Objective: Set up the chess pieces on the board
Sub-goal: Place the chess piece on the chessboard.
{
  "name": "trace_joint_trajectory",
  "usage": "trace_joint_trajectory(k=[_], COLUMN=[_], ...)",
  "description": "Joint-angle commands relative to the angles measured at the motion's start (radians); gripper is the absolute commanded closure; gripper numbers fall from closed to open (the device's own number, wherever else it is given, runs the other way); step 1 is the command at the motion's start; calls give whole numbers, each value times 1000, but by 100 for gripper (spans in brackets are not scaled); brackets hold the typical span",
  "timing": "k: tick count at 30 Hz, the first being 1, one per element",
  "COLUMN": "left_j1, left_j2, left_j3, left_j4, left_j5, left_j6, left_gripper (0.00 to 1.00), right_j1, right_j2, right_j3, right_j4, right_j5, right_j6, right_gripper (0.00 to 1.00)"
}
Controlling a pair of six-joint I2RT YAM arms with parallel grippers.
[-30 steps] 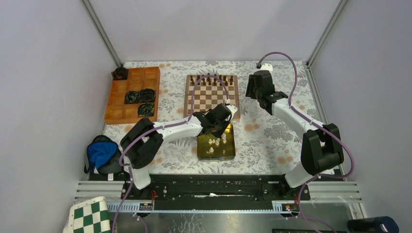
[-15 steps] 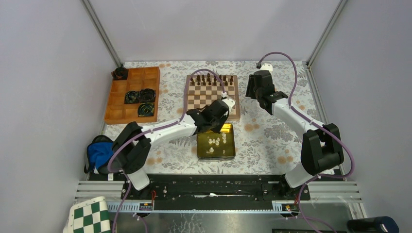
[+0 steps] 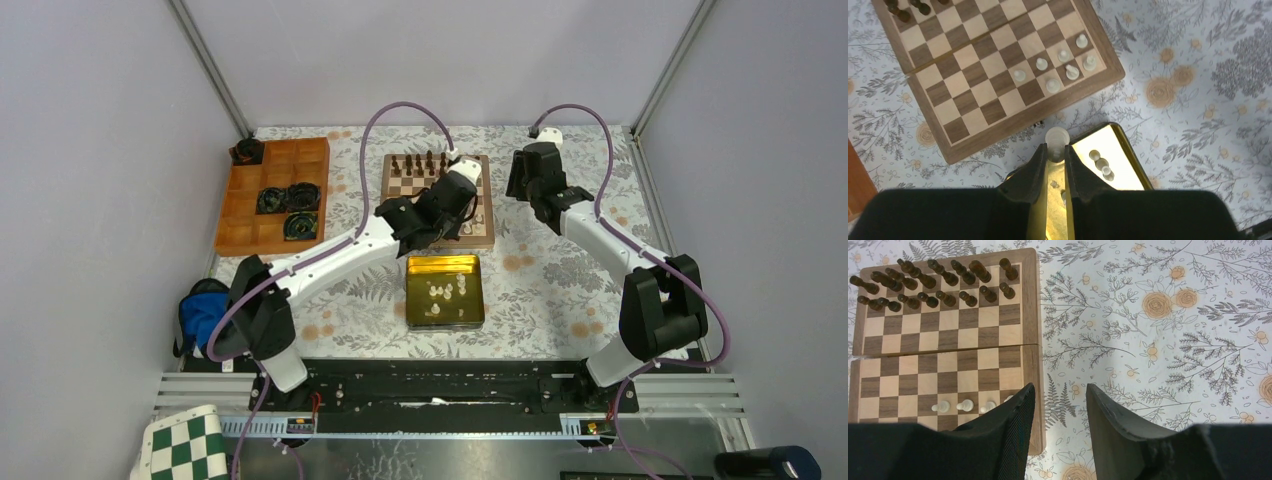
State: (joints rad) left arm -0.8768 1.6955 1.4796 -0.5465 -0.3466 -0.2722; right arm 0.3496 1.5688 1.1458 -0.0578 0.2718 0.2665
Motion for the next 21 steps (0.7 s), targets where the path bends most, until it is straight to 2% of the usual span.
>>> trace_joint_trajectory(k=[1, 12, 21], left_j1=[37, 235, 295], left_j2=[40, 102, 165], left_j3=[76, 230, 297], left_j4=[-67, -148, -207], left_j5=[-59, 79, 139], left_j6=[-66, -186, -189], left_gripper=[100, 100, 100], right_j1=[-10, -17, -17], right_j2=[-7, 14, 21], right_j3=[59, 84, 84], right_j4=[36, 35, 36], right_j5=[28, 37, 36], right_j6=[-1, 0, 7], right_gripper=[51, 51, 51])
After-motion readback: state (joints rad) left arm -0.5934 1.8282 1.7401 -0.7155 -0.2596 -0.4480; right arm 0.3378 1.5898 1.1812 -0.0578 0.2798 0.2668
